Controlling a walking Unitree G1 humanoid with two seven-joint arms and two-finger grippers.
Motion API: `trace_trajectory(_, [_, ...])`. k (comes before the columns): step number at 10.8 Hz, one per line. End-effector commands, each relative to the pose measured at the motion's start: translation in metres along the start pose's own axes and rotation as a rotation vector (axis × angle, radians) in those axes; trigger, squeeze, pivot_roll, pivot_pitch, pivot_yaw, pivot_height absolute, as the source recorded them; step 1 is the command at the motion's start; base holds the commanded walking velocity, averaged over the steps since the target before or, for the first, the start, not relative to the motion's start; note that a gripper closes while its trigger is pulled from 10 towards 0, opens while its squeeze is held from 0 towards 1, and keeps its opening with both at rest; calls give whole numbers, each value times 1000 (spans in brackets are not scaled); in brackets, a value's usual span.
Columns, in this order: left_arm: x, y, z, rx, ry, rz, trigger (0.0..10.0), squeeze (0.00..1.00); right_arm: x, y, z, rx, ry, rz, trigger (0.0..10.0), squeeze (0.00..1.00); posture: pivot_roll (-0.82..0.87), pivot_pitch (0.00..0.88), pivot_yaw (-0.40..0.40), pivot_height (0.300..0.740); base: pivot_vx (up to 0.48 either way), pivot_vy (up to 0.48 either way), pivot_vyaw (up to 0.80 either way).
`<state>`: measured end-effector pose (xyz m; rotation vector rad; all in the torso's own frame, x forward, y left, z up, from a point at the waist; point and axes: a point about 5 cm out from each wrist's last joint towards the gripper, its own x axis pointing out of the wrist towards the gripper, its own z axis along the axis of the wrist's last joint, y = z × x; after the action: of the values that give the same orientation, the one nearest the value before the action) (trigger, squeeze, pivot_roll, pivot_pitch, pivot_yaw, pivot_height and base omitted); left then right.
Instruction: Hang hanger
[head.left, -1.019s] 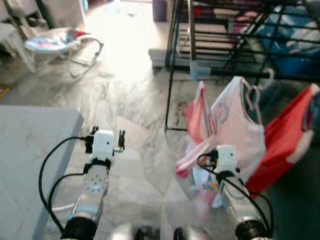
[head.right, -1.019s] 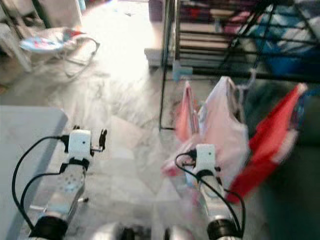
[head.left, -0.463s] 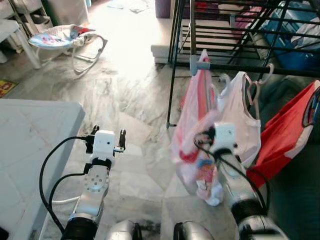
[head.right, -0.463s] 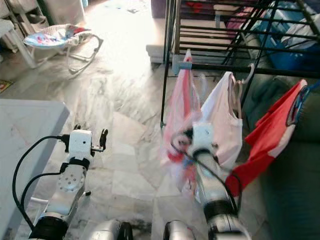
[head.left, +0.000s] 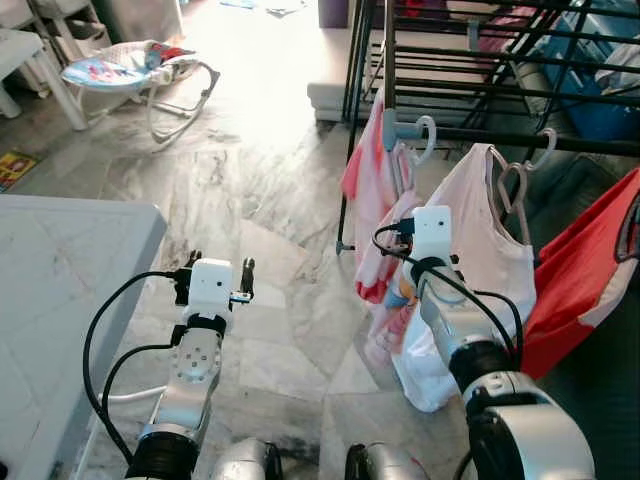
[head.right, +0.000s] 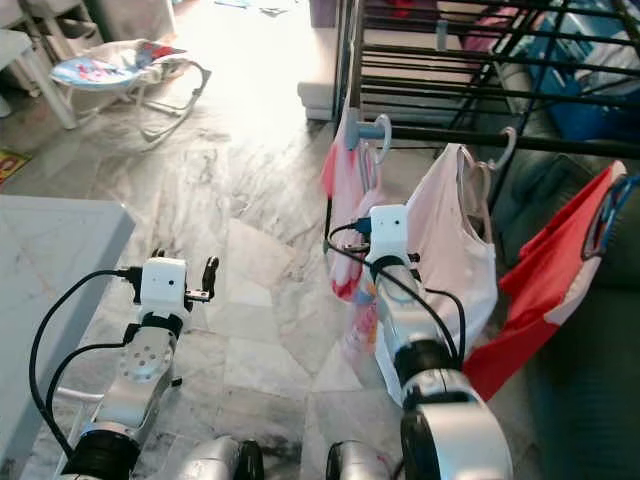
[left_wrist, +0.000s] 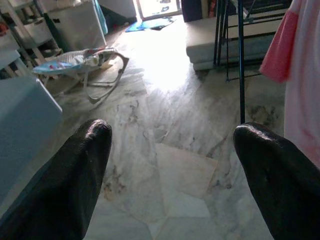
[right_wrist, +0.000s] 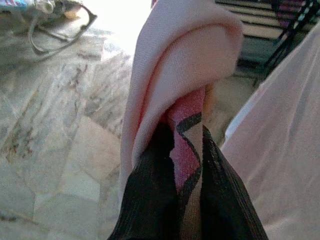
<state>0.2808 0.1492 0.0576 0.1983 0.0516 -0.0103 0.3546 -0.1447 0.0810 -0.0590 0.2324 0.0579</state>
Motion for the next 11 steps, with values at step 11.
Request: trace_trajectory(11, [-5, 3, -2, 4, 15, 7, 10000, 0, -5, -11, -3, -50, -49, -91, 10000, 0, 26, 138, -13, 740, 0, 0, 0])
